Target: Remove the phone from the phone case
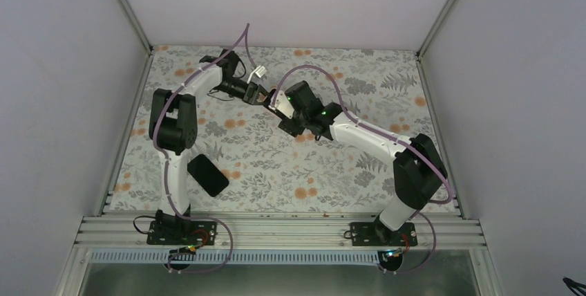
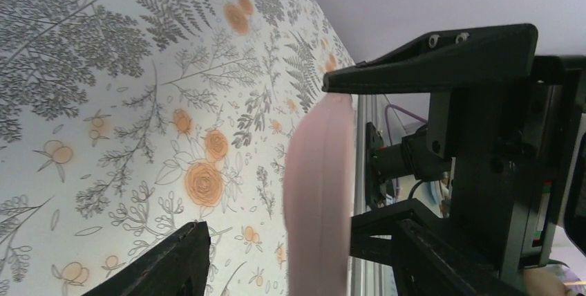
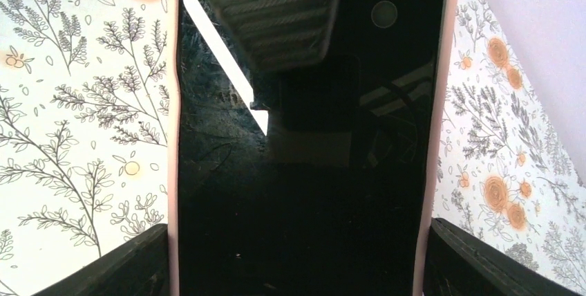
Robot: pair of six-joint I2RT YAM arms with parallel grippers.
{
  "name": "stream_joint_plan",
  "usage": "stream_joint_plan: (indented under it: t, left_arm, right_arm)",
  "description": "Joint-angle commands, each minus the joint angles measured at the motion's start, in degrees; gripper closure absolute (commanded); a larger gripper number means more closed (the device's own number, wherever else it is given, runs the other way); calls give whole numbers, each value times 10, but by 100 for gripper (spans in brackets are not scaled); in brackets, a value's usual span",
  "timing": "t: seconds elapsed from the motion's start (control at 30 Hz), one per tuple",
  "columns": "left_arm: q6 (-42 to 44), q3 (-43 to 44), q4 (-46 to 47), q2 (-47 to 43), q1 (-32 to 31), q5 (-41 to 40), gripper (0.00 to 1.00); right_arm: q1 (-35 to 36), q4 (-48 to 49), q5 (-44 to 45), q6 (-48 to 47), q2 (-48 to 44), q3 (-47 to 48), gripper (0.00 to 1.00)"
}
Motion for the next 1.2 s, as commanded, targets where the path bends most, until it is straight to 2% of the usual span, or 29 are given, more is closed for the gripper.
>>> stream_joint_plan:
  t: [0.0, 0.07, 0.1, 0.13, 0.2, 0.37, 0.43, 0.57, 0.67, 0.77, 0.93, 1.03, 1.17]
  left_arm:
    - [53, 26, -59, 14, -7, 27, 34]
    - [58, 30, -65, 18, -10, 33, 37]
    - [60, 32, -69, 20, -11, 35, 43]
    - [66, 37, -74, 22, -13, 35, 55]
    - [71, 47, -82, 24, -19, 32, 67]
    - [85, 67, -98, 24, -21, 33, 73]
    - [101, 77, -109, 21, -20, 35, 80]
    - [116, 109, -122, 6, -21, -1, 97]
    - [136, 134, -135, -19, -21, -27, 98]
    - [158, 154, -146, -42, -21, -54, 98]
    - [229, 177, -187, -83, -22, -47, 98]
    - [235, 105, -123, -158, -24, -39, 93]
    - [191, -66, 62, -286, -28, -57, 93]
  right_arm:
    - [4, 45, 23, -9, -2, 30, 16]
    - [5, 43, 18, -10, -2, 34, 16]
    - [6, 42, 18, -10, -2, 35, 16]
    - [7, 42, 19, -10, -2, 35, 16]
    - [8, 43, 20, -11, -5, 34, 16]
    - [9, 36, 14, -11, -12, 33, 10]
    - [9, 24, -3, -8, -17, 34, 1]
    - [4, -99, -92, -14, -26, 77, 0]
    - [-22, -103, -131, -25, -86, 51, 0]
    - [-78, -134, -193, -39, -142, 35, 0]
    - [-186, -174, -391, -96, -212, -33, 0]
    - [-213, -154, -441, -133, -240, -84, 0]
    - [-252, -125, -508, -170, -253, -116, 0]
